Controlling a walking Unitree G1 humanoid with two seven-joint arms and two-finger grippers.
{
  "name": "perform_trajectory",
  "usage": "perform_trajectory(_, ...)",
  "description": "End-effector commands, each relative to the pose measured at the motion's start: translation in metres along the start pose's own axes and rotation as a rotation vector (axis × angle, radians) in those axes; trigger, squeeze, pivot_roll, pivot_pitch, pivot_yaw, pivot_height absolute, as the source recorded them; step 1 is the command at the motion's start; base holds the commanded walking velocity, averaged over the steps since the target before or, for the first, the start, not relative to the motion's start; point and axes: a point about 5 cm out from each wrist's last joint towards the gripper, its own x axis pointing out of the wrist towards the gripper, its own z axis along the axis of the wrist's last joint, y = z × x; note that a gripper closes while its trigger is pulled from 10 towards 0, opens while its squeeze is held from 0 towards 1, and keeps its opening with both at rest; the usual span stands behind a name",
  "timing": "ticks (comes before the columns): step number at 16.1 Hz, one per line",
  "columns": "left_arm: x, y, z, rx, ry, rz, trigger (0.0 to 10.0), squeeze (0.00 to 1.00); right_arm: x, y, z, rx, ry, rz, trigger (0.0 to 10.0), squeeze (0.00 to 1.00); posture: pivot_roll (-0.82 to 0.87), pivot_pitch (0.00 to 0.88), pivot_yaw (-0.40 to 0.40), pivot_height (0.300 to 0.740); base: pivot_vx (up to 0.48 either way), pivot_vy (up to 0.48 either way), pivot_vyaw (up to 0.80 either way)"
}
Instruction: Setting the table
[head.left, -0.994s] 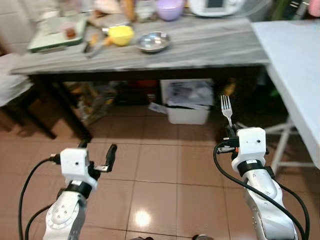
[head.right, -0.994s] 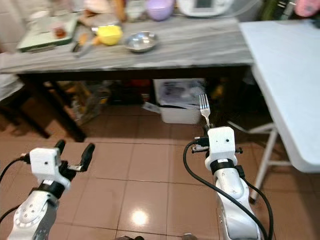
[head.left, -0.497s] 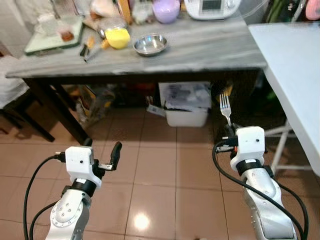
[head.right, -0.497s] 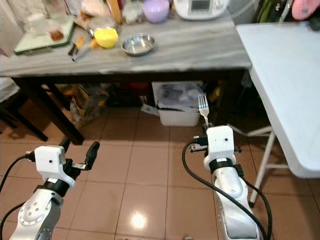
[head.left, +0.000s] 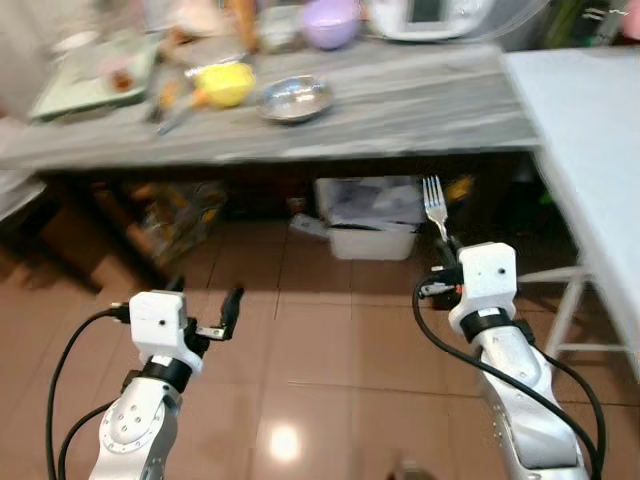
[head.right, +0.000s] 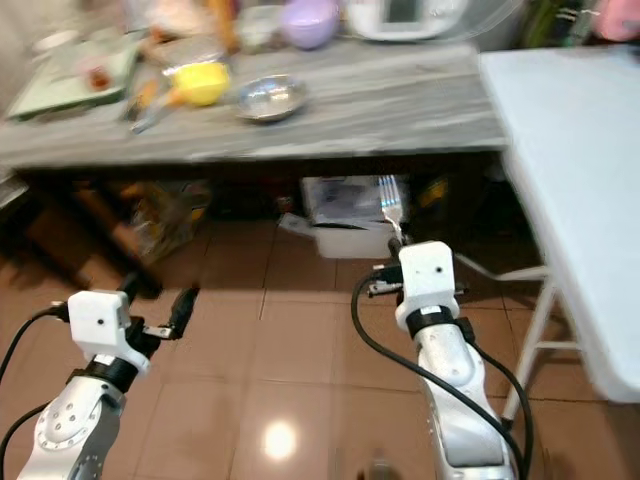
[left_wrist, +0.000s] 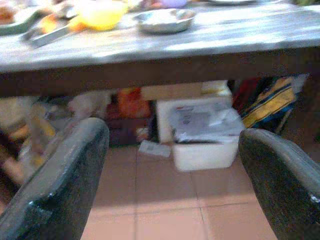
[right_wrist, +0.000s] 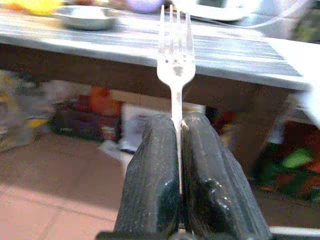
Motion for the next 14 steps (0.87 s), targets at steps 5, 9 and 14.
perform_trajectory(5,0.001,0.0,0.002,0.014,-0.004,-0.008,10.0,0.0,0.009,-0.001,0.008,0.015,-0.028,-0.011,10.0,0.0,-0.17,0.135,0.139,0.74,0.379,0.0,0.0)
perform_trajectory(9,0.003,-0.001,0.003,0.018,-0.006,-0.017,10.0,0.0,0.018,0.003,0.018,0.026,-0.063,-0.004,10.0,0.0,-0.17,0.133,0.143,0.74,0.379,0.0,0.0)
perform_trajectory(14,0.003,-0.003,0.003,0.018,-0.006,-0.017,10.0,0.0,0.02,0.006,0.02,0.032,-0.071,-0.001,10.0,0.0,-0.17,0.134,0.141,0.74,0.382,0.0,0.0)
